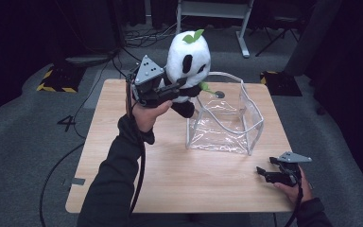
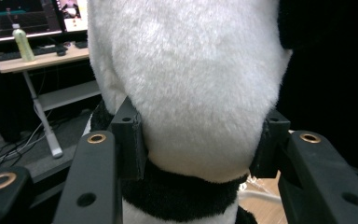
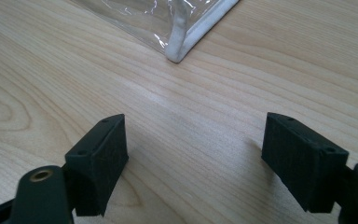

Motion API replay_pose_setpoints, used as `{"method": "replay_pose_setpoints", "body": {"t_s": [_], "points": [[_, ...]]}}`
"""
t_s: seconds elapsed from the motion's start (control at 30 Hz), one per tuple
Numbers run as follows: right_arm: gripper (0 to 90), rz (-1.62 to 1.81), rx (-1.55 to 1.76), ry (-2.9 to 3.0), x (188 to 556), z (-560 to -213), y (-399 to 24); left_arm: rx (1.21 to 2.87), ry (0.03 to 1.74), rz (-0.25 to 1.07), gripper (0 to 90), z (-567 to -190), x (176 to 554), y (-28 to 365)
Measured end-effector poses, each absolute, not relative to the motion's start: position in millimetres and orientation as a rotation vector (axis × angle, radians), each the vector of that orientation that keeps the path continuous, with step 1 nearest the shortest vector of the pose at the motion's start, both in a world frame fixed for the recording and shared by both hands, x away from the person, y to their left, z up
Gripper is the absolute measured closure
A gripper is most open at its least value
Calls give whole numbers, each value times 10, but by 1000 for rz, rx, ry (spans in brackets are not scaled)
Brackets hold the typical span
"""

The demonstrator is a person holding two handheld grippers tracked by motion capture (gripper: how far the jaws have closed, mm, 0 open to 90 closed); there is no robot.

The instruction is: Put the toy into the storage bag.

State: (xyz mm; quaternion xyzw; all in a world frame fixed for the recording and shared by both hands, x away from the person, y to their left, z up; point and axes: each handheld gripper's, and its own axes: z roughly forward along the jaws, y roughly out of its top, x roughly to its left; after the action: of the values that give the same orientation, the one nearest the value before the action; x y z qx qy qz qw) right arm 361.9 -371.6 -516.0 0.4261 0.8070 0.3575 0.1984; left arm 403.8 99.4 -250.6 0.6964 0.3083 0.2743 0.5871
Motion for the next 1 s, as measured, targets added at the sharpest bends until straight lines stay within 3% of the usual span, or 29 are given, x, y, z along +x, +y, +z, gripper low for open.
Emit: {"method": "replay_pose_setpoints", "body": {"t_s": [1.0], "points": [[227,1004,1189,2263,3615,-5160,-3716,1652,613,584,498,-2428,4173,275]]}}
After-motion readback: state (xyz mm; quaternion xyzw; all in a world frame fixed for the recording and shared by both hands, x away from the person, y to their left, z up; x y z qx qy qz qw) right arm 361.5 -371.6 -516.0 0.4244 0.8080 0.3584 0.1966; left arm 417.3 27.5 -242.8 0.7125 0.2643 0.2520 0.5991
